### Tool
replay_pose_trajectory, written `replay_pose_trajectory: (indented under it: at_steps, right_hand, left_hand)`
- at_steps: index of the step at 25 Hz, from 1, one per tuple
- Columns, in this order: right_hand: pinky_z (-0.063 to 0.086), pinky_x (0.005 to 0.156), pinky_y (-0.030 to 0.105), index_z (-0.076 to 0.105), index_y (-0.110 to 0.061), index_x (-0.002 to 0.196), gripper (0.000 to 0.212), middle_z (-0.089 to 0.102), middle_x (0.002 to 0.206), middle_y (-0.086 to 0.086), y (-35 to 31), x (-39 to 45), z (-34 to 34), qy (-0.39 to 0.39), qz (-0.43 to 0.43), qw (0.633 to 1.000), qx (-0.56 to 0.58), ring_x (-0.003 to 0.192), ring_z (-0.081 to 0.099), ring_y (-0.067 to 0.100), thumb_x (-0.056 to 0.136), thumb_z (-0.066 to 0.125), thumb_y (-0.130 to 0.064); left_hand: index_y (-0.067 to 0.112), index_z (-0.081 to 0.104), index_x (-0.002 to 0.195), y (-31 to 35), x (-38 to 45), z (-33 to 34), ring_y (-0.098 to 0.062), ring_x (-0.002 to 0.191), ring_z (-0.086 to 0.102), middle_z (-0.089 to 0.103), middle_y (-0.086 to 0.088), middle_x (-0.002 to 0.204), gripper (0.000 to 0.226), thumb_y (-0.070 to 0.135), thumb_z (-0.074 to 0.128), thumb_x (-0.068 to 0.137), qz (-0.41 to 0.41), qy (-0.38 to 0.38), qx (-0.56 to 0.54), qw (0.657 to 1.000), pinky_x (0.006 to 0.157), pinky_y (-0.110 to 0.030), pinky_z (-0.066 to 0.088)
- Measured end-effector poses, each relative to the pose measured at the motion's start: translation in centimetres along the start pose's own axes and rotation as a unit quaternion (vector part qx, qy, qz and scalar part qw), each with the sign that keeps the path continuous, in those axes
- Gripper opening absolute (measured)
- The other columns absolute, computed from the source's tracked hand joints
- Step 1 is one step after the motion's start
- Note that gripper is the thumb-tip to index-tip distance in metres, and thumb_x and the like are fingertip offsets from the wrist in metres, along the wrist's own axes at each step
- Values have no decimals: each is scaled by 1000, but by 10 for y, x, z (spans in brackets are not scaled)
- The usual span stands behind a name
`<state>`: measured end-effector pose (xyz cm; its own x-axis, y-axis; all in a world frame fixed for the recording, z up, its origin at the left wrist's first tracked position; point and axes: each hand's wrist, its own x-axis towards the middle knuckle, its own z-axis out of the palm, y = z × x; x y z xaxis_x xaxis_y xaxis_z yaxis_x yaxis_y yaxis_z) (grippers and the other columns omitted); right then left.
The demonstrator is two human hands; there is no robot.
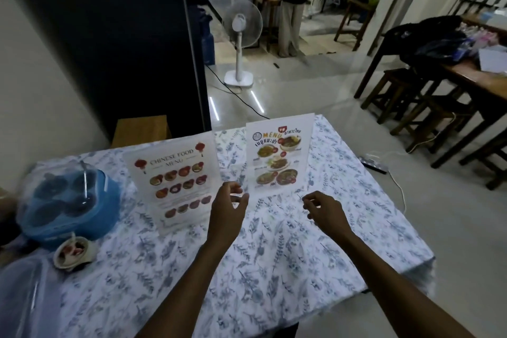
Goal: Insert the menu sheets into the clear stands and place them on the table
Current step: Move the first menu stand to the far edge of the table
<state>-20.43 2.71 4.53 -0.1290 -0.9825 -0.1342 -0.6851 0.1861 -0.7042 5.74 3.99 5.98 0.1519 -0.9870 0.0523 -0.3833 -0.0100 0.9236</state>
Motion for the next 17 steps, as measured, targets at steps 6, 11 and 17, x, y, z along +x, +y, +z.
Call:
replay_pose_trajectory:
  at_steps: [6, 11, 17]
  right_hand:
    - [62, 68, 43, 70, -21, 100, 10, 75, 85, 0, 51, 48, -14, -22, 39, 999, 1, 70, 73, 15, 93, 65, -26]
    - [56, 70, 35, 67, -22, 108, 23, 73, 99, -1, 81, 115, -9, -70, 47, 996, 15, 81, 70, 17, 87, 73, -31]
    - [41, 72, 26, 62, -18, 117, 40, 62, 100, -7, 91, 181, 4, -140, 0, 990, -20, 86, 61, 15, 82, 79, -27]
  left_hand:
    - [18, 41, 129, -22, 37, 59, -17, 100, 62, 56, -2, 120, 46, 32, 64, 92, -88, -14, 23, 996, 84, -42, 55]
    - [12, 39, 136, -45, 70, 98, -24, 108, 59, 53, -10, 132, 63, 28, 73, 86, -175, 36, 50, 983, 85, -36, 50]
    - [16, 47, 125, -62, 98, 124, -26, 105, 64, 63, -6, 121, 61, 25, 83, 76, -223, 64, 57, 971, 82, -38, 54]
